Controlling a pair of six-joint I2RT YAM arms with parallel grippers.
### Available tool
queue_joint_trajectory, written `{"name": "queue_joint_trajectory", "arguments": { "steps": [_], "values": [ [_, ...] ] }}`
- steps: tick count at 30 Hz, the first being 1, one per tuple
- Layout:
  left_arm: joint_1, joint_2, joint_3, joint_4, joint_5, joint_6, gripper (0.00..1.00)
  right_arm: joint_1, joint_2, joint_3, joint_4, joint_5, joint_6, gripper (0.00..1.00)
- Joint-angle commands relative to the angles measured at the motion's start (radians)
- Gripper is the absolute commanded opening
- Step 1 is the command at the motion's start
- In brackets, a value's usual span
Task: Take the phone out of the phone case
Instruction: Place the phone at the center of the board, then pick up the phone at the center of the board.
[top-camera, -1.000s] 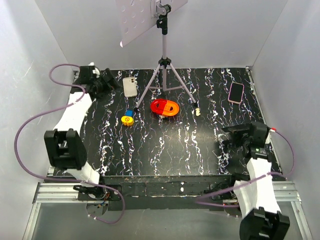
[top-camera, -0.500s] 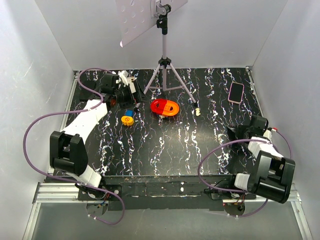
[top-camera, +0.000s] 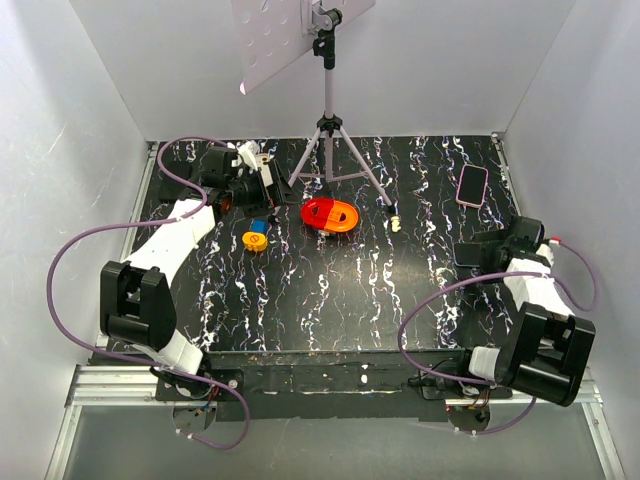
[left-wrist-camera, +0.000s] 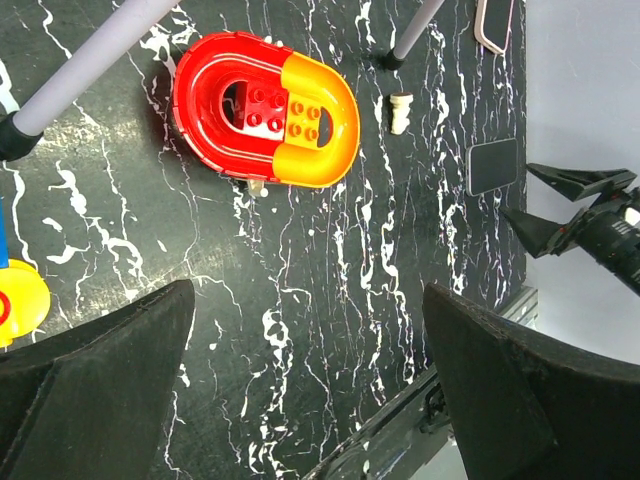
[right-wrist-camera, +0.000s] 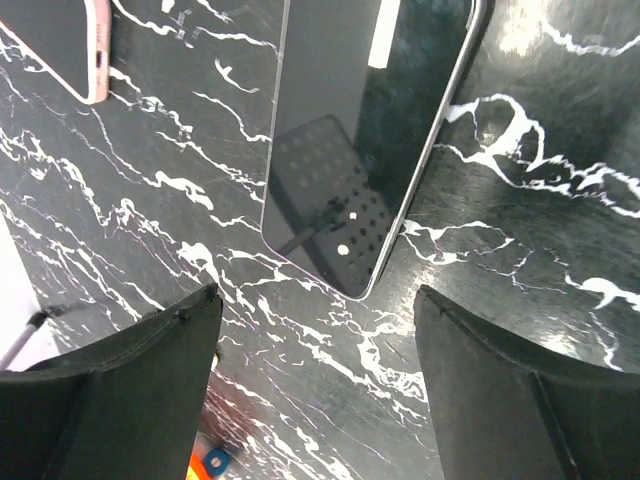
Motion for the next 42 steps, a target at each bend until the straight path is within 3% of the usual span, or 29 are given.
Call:
{"name": "queue_joint_trajectory", "arguments": {
  "steps": [1,7,19,22,29,42],
  "values": [
    [-0.003,-0.019,0.001,0.024,0.043,0.01,0.98,-0.003,-0.053,0.103,-0.165,0.103,-0.212,0.84],
    [-0.003,-0.057,-0.015,0.053,0.069,0.001,0.98,0.005,0.169,0.36,-0.056,-0.046,-0.549,0.86],
    [-0.021,-0.057,-0.048,0.151,0.21,-0.044,0.98,0.071,0.902,1.342,-0.571,0.023,-0.823,0.89],
    [-0.041,-0.057,-0.057,0.167,0.222,-0.056,0.98,0.074,1.036,1.519,-0.645,-0.003,-0.859,0.89],
    [-0.05,-0.042,-0.064,0.194,0.262,-0.082,0.98,0.104,1.162,1.666,-0.694,0.043,-0.942,0.89],
    [-0.047,-0.041,-0.083,0.247,0.308,-0.12,0.98,0.141,1.197,1.648,-0.636,-0.055,-1.042,0.91]
  ]
}}
